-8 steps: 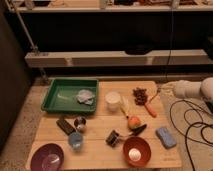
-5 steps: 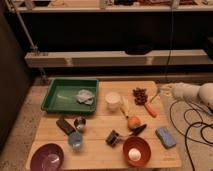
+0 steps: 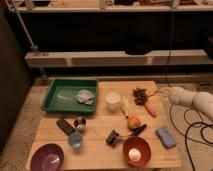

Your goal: Place fork in table surface

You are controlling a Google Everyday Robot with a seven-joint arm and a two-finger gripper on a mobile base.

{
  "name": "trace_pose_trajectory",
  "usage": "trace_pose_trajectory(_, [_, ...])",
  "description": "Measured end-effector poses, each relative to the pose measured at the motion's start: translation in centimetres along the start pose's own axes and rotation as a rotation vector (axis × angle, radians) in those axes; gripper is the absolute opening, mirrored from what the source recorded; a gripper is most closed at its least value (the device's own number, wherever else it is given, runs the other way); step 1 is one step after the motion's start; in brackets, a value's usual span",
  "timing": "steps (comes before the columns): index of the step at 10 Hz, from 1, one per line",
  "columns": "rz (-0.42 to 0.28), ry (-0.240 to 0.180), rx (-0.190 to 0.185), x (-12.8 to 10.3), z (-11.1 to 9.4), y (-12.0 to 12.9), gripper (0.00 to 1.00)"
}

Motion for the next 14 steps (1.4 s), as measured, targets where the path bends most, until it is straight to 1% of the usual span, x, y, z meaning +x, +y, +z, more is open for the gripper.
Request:
trace_pose_trajectory(1, [-0.013, 0.016, -0.009, 0.2, 0.0, 0.5, 0.00])
trace_pose_trajectory(3, [-0.040, 0.075, -0.014, 0.3, 0.3, 1.1, 0.00])
trace_pose_trajectory(5, [-0.088, 0.164, -0.009, 1.2, 0.4, 1.6, 0.00])
trace_pose_trajectory(6, [-0.115, 0.218, -0.008, 1.8, 0.8, 2.0, 0.00])
trace_pose_trajectory(7, [-0.132, 0.265, -0.020, 2.7, 1.4, 2.7, 0.00])
trace_pose_trajectory(8, [-0.110, 0.277, -0.062, 3.9, 1.9, 3.8, 0.00])
trace_pose_trajectory(9, [-0.077, 0.238, -0.123, 4.3, 2.4, 4.2, 0.05])
trace_pose_trajectory(10, [-0.047, 0.188, -0.172, 4.4, 2.8, 4.5, 0.11])
trace_pose_trajectory(11, [0.025, 0.096, -0.249, 4.6, 2.7, 4.7, 0.24])
trace_pose_trajectory(12, [0.084, 0.057, -0.289, 4.8, 2.8, 4.9, 0.33])
trace_pose_trajectory(13, [0.123, 0.033, -0.318, 4.8, 3.0, 5.1, 0.42])
trace_pose_trajectory(14, [0.147, 0.016, -0.345, 4.9, 3.3, 5.6, 0.56])
